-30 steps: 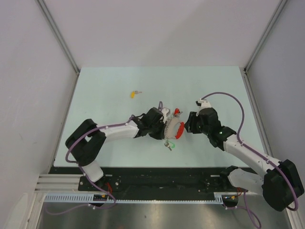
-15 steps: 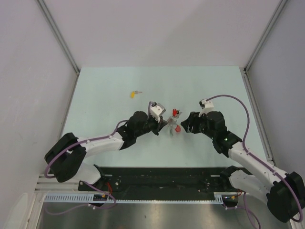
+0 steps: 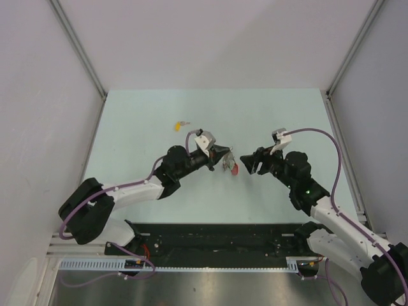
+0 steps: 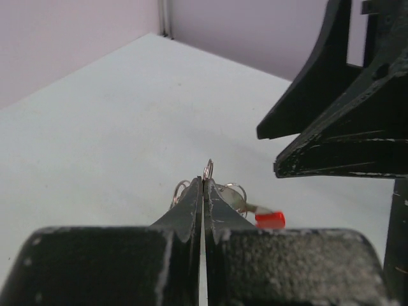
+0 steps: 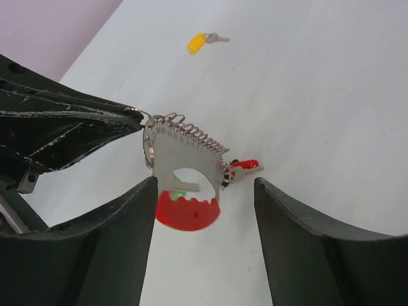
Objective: Put the keys on the keyring
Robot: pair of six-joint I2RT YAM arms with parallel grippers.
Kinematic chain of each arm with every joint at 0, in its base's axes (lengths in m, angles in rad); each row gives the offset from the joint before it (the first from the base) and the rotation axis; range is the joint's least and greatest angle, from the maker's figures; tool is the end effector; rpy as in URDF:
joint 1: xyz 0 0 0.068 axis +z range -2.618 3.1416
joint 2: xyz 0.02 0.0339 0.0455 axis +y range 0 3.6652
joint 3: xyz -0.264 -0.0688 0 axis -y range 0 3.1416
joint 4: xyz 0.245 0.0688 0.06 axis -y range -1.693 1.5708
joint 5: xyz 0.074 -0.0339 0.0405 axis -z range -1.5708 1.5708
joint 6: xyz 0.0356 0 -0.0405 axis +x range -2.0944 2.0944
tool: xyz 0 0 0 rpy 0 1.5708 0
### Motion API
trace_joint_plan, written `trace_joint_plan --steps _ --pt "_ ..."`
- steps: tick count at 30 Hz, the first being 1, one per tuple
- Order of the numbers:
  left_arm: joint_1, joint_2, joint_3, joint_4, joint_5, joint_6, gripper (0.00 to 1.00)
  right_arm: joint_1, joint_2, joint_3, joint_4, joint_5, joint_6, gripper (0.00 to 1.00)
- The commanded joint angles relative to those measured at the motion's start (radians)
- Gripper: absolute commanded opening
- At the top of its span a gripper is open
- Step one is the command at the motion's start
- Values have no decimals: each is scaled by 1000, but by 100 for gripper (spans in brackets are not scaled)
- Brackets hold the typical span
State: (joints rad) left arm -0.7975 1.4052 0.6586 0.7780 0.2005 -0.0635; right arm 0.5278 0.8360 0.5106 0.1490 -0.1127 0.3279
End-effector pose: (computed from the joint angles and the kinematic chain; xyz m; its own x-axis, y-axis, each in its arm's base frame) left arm 0.2086 -0.2239 0.2550 -0.0314 -0.0568 -0.9979 0.8400 0.5395 -0.0572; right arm 0.1725 0.1052 0.2687 -0.3355 0.1748 -0.9257 -0.5155 0.7884 0.3357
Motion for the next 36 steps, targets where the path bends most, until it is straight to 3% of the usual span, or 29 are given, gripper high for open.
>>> trace_joint_plan --steps 1,7,8,11,25,36 --pt "6 -9 24 135 118 -10 0 -5 -37 5 80 -34 -52 73" --pt "6 -58 -17 138 215 -21 0 -5 -84 5 93 -160 -98 72" --pt "6 -69 -20 130 224 -21 0 -2 -90 5 101 -183 -104 77" --pt "6 -113 -27 98 252 -15 0 -2 -121 6 100 -225 -118 78" --pt "-6 -183 -17 26 339 -44 0 -3 -198 23 83 -346 -214 43" --pt "-20 -186 -4 -5 353 -52 1 0 -120 35 147 -453 -211 39"
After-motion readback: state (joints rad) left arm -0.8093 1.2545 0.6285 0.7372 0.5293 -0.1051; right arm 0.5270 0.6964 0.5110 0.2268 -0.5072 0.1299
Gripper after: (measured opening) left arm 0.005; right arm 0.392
